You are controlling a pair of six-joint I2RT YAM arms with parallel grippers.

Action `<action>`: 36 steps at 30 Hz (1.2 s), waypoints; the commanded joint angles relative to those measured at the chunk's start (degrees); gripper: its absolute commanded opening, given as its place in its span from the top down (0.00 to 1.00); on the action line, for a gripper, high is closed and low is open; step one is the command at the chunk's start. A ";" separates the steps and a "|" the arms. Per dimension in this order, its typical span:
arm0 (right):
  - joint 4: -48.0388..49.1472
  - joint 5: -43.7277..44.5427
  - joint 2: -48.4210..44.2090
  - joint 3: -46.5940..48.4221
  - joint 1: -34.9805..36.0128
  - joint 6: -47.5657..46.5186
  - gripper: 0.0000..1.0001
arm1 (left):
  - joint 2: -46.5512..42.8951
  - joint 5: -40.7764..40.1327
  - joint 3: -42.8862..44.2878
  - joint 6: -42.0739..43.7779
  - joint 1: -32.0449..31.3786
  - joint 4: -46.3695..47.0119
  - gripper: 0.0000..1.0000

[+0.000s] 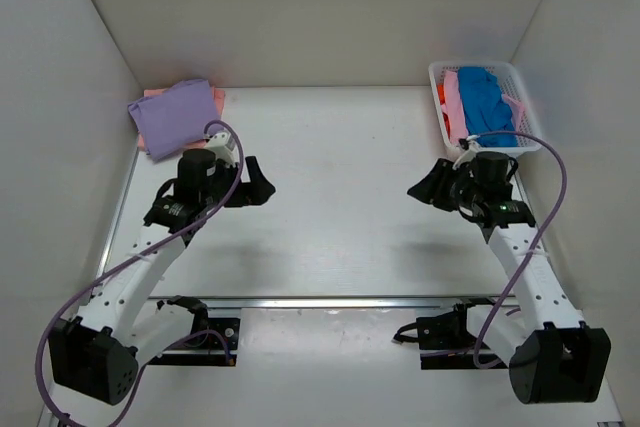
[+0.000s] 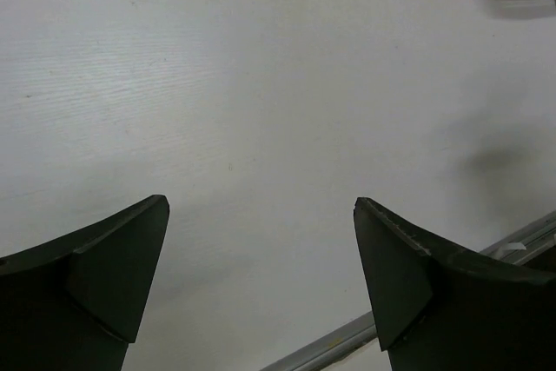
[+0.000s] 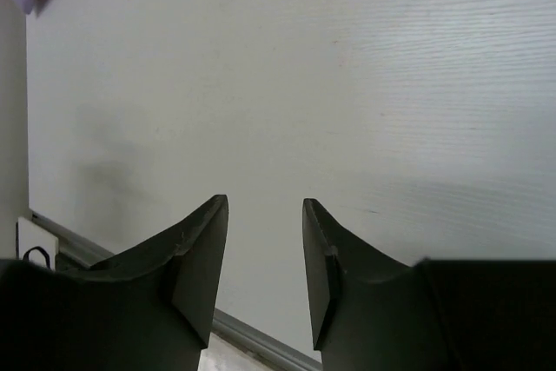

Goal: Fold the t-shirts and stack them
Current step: Grab crumpled tshirt from bin with the right arm

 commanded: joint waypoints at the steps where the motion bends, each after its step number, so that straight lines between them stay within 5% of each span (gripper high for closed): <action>1: -3.31 1.46 -2.89 3.18 -2.50 -4.50 0.63 | 2.94 1.43 -1.87 0.09 -1.73 2.66 0.01; 8: -7.54 14.21 8.41 21.60 -6.54 -11.19 0.46 | -1.09 5.05 -6.62 2.72 -2.78 12.51 0.01; 17: -7.97 17.98 44.69 55.52 -14.97 -15.84 0.55 | -6.28 3.64 -11.88 6.33 1.96 19.98 0.01; 24: -6.13 23.36 64.31 70.22 -15.95 -17.52 0.55 | 1.62 3.01 -10.56 8.71 -0.50 20.15 0.01; 32: -23.08 23.98 89.11 102.48 -16.91 -15.86 0.61 | 6.11 2.06 -11.89 8.00 -1.29 25.16 0.01; 35: -22.22 25.11 88.43 100.49 -16.48 -15.41 0.68 | 7.16 2.75 -11.71 7.39 -0.85 25.79 0.26; 36: -21.69 25.46 88.08 99.35 -16.39 -15.85 0.80 | 8.30 3.45 -11.54 7.56 -0.59 25.52 0.52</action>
